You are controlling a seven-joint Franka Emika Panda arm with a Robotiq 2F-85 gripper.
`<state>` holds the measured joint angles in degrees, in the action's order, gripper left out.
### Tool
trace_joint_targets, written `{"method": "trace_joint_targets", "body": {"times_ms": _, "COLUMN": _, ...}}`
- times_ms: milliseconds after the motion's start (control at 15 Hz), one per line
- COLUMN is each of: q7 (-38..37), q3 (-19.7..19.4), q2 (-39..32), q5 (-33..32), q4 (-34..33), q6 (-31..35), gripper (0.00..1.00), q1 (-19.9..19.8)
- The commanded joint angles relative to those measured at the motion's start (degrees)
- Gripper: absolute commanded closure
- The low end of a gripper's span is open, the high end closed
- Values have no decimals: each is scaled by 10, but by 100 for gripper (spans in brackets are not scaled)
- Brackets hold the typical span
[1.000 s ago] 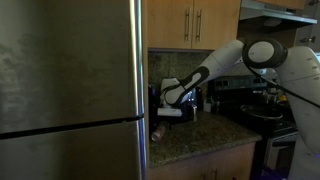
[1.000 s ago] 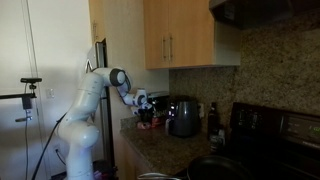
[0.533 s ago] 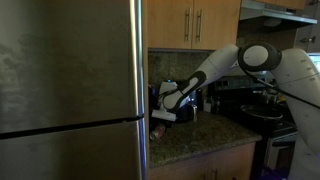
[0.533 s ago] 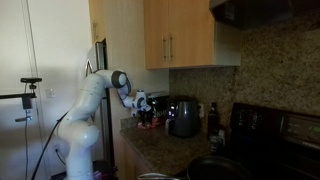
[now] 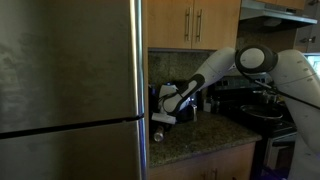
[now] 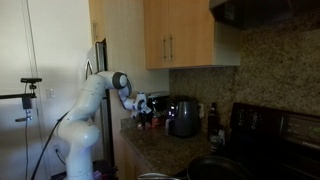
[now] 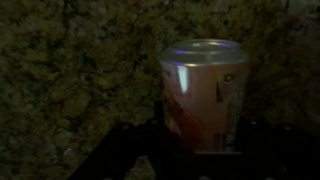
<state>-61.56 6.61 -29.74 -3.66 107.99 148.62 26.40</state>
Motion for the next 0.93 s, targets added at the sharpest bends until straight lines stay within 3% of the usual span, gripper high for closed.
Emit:
{"method": "trace_joint_targets", "body": {"times_ms": 0, "q7": -12, "q3": -18, "q2": -5, "q5": -11, "q4": -5, "q6": 7, "gripper": 69, "q1": 12}}
{"method": "trace_joint_targets", "body": {"times_ms": 133, "q7": -12, "q3": -27, "q2": 0, "q5": -23, "q4": -4, "q6": -4, "gripper": 81, "q1": 14}}
{"method": "trace_joint_targets", "body": {"times_ms": 333, "q7": -24, "q3": -48, "q2": 25, "q5": -53, "q4": 17, "q6": -11, "gripper": 90, "q1": 18}}
{"method": "trace_joint_targets", "body": {"times_ms": 667, "q7": -74, "q3": -95, "q2": 105, "q5": -136, "q4": 92, "q6": -66, "gripper": 91, "q1": 15}}
{"method": "trace_joint_targets", "body": {"times_ms": 867, "q7": -92, "q3": -97, "q2": 187, "q5": -159, "q4": 162, "q6": -107, "gripper": 91, "q1": -24}}
